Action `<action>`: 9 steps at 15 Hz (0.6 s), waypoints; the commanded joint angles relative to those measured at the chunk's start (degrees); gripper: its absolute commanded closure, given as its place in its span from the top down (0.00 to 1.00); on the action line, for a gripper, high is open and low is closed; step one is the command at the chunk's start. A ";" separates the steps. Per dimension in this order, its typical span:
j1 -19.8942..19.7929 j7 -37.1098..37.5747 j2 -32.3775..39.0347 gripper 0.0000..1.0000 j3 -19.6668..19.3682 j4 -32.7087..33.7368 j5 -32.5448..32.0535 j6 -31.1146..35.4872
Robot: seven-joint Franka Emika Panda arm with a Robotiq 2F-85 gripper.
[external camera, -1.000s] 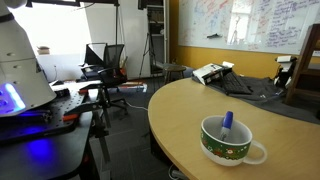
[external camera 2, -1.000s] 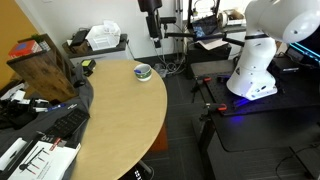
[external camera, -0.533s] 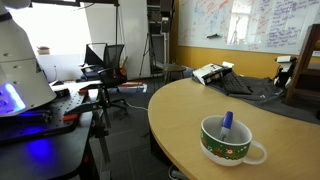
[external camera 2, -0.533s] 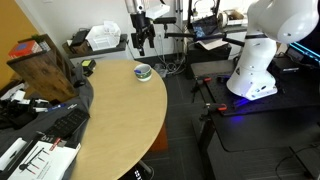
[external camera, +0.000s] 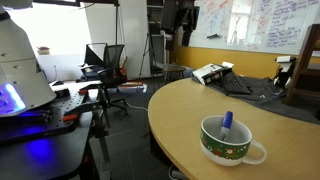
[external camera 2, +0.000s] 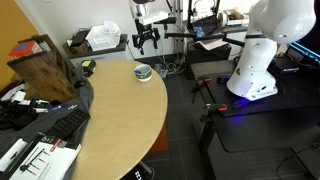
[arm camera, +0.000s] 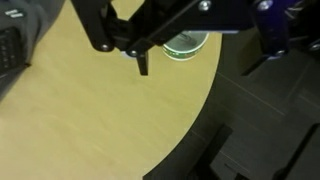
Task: Pick up the pen from the mug cup and put it on the table
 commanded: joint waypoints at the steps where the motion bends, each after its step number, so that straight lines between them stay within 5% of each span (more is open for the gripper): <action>1: -0.49 7.23 2.35 1.00 -0.90 1.38 4.08 0.46; 9: -1.57 21.37 2.12 1.00 -3.88 -0.71 11.24 4.58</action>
